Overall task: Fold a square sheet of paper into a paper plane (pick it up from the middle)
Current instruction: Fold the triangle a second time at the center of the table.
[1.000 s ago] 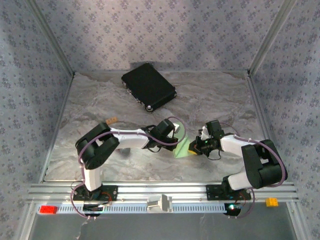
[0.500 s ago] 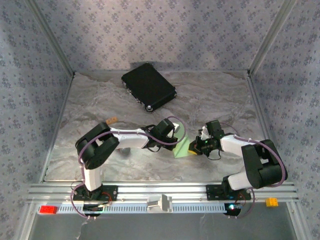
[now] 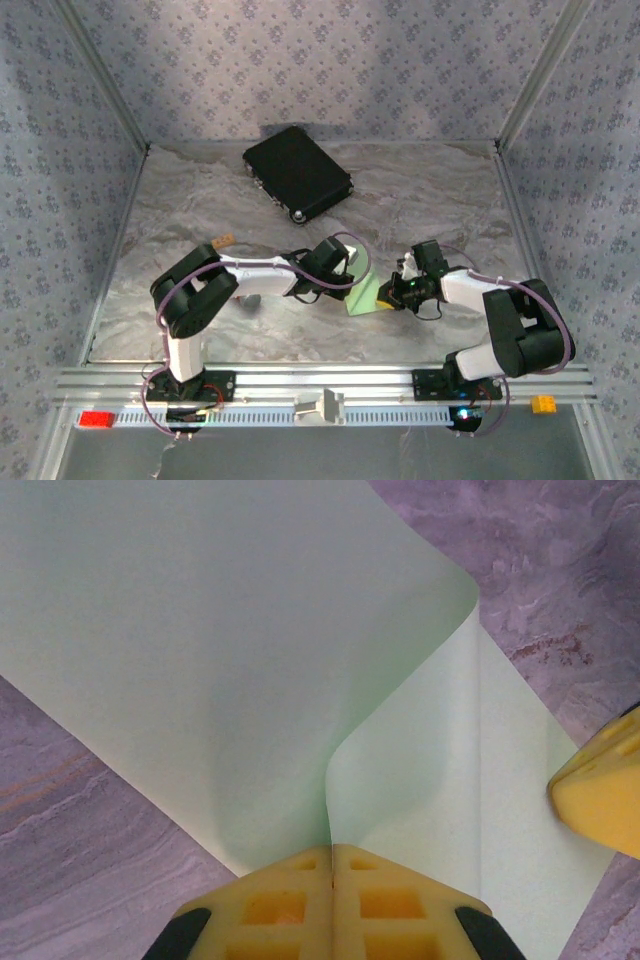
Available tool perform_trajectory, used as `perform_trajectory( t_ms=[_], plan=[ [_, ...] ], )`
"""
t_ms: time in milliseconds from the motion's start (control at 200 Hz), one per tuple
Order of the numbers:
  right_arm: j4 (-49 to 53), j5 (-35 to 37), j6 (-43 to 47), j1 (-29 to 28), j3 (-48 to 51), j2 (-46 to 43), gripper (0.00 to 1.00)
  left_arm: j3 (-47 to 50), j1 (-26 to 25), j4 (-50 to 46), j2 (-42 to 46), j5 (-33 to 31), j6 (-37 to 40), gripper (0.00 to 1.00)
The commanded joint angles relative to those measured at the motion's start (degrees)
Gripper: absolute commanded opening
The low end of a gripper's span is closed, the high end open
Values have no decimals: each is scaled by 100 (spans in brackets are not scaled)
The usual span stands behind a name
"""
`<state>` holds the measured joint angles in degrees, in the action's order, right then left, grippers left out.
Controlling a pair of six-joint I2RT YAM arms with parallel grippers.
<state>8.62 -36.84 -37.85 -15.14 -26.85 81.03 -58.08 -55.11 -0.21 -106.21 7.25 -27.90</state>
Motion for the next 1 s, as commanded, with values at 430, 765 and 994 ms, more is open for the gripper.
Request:
perform_trajectory(
  t_ms=[430, 765, 994],
  plan=[
    [363, 426, 123, 73, 57, 48, 5, -171, 34, -41, -181, -23, 101, 2],
    [359, 406, 128, 81, 64, 47, 6, -175, 30, -23, -242, 28, 127, 2],
    [178, 226, -22, 90, -28, -104, 9, -171, 35, -62, -268, 59, 136, 1]
  ],
)
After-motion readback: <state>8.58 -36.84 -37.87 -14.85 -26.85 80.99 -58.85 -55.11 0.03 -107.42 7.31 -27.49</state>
